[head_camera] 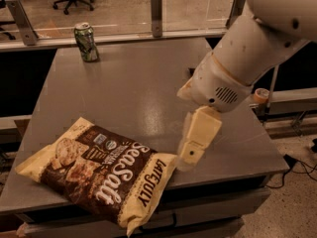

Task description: Move brown chip bag near rxbar chocolate

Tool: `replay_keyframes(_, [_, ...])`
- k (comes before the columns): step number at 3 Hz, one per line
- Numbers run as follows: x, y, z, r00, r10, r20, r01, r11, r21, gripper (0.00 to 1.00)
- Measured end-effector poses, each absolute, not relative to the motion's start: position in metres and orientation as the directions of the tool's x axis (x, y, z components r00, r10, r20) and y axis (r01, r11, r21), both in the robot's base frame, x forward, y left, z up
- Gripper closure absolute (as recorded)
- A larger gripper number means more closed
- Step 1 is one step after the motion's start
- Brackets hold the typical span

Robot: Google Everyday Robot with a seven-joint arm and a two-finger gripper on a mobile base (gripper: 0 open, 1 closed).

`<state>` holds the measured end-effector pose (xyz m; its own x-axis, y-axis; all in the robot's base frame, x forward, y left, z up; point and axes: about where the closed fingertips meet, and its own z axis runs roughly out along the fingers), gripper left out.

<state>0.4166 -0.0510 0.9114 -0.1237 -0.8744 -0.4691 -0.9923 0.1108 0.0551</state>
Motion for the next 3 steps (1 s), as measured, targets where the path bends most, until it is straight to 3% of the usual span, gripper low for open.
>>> replay_keyframes(1, [0.401,-0.024,0.9,-0.168,-0.845,-0.508,-0.984,0.112,0.138,0.0])
replay_keyframes(3, [0.404,-0.02,0.843,-0.307,-0.794,-0.525,-0.949,0.218,0.227,0.0])
